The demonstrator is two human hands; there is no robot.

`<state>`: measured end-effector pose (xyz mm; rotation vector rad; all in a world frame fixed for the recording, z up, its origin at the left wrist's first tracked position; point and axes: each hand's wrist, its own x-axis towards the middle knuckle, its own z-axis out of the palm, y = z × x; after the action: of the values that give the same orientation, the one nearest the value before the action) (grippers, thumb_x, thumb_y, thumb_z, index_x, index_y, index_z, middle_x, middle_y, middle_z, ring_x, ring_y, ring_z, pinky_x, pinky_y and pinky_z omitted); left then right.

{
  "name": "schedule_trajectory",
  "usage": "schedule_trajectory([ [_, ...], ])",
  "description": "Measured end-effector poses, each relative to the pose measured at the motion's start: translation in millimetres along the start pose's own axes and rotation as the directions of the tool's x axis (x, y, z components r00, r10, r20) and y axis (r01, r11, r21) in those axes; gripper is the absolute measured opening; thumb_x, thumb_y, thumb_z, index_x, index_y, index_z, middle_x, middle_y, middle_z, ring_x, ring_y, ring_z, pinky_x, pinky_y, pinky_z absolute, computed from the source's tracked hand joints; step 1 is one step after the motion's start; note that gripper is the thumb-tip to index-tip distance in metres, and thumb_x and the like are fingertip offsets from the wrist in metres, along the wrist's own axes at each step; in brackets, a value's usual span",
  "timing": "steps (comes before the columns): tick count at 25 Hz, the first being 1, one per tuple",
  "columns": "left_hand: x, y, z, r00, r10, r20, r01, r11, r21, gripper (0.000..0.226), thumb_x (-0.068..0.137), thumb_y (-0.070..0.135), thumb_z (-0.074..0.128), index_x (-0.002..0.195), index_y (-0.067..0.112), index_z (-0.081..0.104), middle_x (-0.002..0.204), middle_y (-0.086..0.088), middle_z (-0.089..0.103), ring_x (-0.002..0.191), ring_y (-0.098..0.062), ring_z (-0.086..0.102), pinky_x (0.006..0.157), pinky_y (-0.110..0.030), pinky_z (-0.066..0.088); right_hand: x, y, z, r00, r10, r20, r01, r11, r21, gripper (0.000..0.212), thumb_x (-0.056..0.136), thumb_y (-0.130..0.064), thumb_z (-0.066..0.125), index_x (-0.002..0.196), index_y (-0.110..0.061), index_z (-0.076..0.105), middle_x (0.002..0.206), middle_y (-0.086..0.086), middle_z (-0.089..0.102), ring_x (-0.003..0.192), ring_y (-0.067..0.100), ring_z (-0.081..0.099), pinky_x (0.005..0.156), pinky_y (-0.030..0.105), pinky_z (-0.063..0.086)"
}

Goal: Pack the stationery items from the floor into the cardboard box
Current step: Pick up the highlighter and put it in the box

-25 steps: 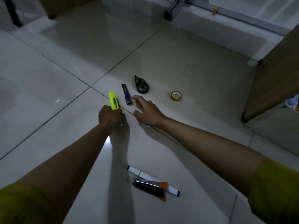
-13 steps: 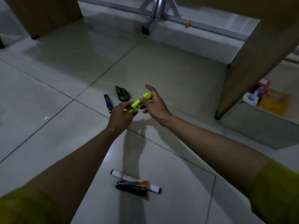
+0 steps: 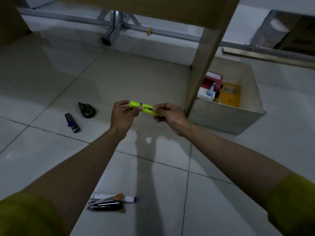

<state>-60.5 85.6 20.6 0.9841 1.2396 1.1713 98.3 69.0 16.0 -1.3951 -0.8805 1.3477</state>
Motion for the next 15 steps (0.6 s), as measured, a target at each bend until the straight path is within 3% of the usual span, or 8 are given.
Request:
schedule_trajectory([
  [3,-4,1,21,0.998,-0.008,0.069,0.007,1.000,0.006,0.042,0.079,-0.006,0.066,0.109,0.006,0.040,0.075,-0.003,0.051,0.068,-0.011,0.057,0.068,-0.017,0.052,-13,-2,-29,0.994,0.068,0.081,-0.052,0.981,-0.187,0.029,0.087,-0.009,0.064,0.113,0.003,0.064,0.077,0.004,0.061,0.063,0.014,0.056,0.049,0.019,0.047],
  [7,-13,3,49,0.979,-0.040,0.198,0.027,0.997,0.065,0.040,0.080,-0.002,0.066,0.111,0.007,0.043,0.082,-0.007,0.058,0.076,-0.017,0.057,0.080,-0.026,0.049,-34,-18,-78,0.994,0.094,0.064,-0.076,0.968,-0.241,0.029,0.090,-0.009,0.059,0.116,0.005,0.062,0.082,0.006,0.061,0.068,0.014,0.054,0.051,0.020,0.040],
  [10,-18,4,72,0.962,-0.045,0.270,-0.009,0.980,0.197,0.039,0.082,0.004,0.067,0.116,0.003,0.048,0.091,-0.015,0.062,0.085,-0.024,0.059,0.088,-0.035,0.050,-45,-37,-119,0.993,0.114,-0.006,-0.114,0.986,-0.123,0.017,0.089,-0.009,0.059,0.105,-0.004,0.063,0.090,0.007,0.060,0.073,0.015,0.055,0.054,0.021,0.042],
  [13,-23,2,92,0.941,0.012,0.339,-0.132,0.933,0.334,0.024,0.088,0.005,0.060,0.110,-0.003,0.057,0.093,-0.019,0.061,0.086,-0.025,0.058,0.093,-0.043,0.049,-52,-50,-147,0.992,0.101,-0.074,-0.097,0.993,0.061,0.010,0.089,-0.006,0.054,0.099,-0.007,0.056,0.084,0.007,0.057,0.063,0.015,0.055,0.047,0.021,0.041],
  [15,-28,1,105,0.897,0.041,0.439,-0.256,0.860,0.442,0.016,0.090,0.007,0.057,0.104,0.002,0.062,0.100,-0.018,0.066,0.091,-0.022,0.060,0.091,-0.036,0.051,-59,-58,-162,0.993,0.099,-0.070,-0.092,0.991,0.099,0.007,0.088,-0.010,0.052,0.091,-0.008,0.058,0.075,0.006,0.058,0.058,0.013,0.055,0.046,0.021,0.038],
])
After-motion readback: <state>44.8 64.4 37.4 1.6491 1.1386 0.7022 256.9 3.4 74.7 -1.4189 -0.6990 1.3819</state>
